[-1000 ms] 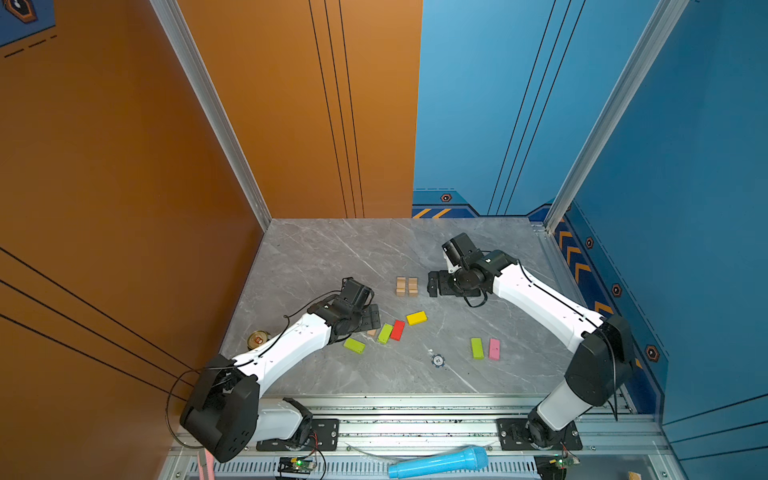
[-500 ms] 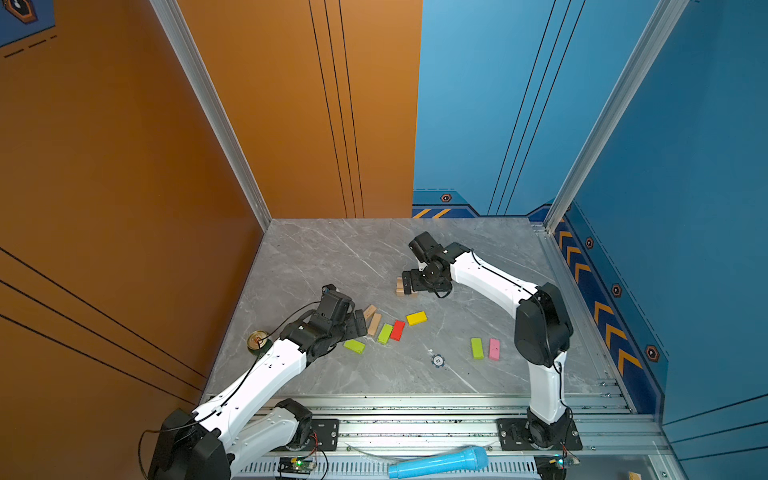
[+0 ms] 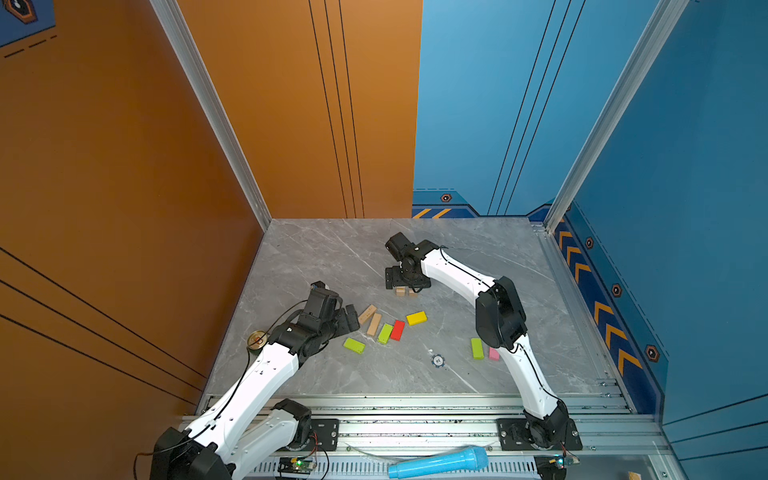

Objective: Build the wood block tower

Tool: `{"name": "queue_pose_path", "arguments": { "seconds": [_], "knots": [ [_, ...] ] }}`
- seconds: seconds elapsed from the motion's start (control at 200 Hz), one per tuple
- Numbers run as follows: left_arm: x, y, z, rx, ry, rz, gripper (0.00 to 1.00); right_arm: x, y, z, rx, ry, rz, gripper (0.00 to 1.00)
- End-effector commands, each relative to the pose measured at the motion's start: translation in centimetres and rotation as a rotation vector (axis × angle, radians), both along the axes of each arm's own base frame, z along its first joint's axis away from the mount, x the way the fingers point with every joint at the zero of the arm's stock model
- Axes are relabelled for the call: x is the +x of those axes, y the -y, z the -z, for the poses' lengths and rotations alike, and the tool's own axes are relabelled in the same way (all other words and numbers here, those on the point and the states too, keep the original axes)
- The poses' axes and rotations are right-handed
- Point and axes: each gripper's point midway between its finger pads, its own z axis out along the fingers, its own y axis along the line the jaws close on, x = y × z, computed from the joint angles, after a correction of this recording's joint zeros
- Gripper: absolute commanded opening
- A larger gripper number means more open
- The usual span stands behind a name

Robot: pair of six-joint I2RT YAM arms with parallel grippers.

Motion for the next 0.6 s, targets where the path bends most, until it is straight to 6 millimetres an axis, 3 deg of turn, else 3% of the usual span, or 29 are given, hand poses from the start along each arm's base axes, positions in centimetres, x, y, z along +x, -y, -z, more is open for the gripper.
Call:
{"name": "queue_pose_path", "arguments": {
  "seconds": [0.0, 0.265, 0.531, 0.551, 0.596],
  "knots": [
    [-0.9, -0.2, 0.7, -0.011, -0.028, 0.021, 0.98, 0.0, 1.3, 0.6, -0.058, -0.025, 0.047, 0.99],
    [-0.8, -0.3, 0.5, -0.024, -0.027, 0.017, 0.99, 0.3, 1.4, 0.8, -0.048, -0.034, 0.049, 0.99],
    [-1.2, -0.4, -0.1, -0.033, -0.013, 0.017, 0.99, -0.2, 0.9, -6.3, -0.023, 0.094, -0.076, 1.00],
    [-1.3, -0.5, -0.1, -0.034, -0.013, 0.015, 0.99, -1.3, -0.4, -6.7, -0.017, 0.098, -0.112, 1.00],
    [-1.6, -0.6, 0.1, -0.034, -0.019, 0.013, 0.99, -1.7, -0.7, -7.6, -0.001, 0.105, -0.138, 1.00]
  ]
}}
